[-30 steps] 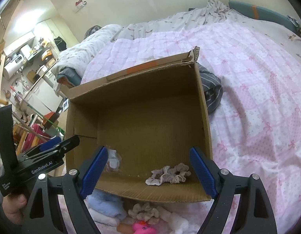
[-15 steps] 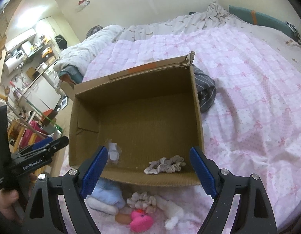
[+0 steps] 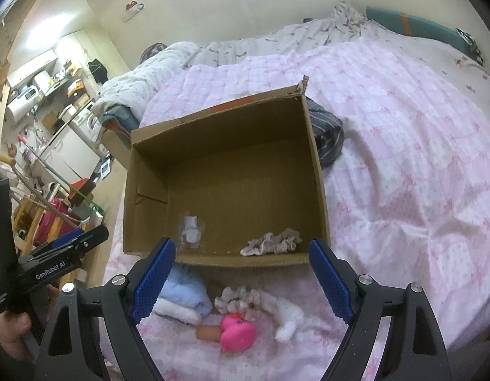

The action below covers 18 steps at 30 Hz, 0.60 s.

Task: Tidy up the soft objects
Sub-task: 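Lower the beige scrunchie into the box and open the right gripper, then grasp the light-blue plush toy with the left gripper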

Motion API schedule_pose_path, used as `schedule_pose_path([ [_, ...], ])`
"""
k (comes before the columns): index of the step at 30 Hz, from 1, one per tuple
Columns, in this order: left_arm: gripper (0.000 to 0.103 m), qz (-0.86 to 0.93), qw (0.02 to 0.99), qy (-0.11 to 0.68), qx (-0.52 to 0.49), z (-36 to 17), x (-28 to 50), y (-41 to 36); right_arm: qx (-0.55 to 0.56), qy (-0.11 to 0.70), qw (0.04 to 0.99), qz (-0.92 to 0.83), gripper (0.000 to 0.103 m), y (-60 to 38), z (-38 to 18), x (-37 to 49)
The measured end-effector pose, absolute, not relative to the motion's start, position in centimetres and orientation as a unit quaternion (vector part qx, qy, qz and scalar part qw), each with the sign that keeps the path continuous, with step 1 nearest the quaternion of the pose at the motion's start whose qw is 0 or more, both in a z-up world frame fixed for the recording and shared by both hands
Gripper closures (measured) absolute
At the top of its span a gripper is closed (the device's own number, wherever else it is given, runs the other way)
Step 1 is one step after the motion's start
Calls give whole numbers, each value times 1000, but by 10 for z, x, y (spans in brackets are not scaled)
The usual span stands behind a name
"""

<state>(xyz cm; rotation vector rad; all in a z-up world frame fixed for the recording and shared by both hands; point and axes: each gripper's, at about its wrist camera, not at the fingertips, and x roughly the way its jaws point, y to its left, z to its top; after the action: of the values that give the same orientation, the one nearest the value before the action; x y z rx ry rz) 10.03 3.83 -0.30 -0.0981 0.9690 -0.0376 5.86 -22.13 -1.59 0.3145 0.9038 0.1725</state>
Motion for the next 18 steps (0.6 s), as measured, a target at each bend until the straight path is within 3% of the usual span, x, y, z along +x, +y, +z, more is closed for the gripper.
schedule_pose_path([
  [18,30,6,840,531,-112,-34,97,58,154,478,863,60,12,-214,-35,45],
])
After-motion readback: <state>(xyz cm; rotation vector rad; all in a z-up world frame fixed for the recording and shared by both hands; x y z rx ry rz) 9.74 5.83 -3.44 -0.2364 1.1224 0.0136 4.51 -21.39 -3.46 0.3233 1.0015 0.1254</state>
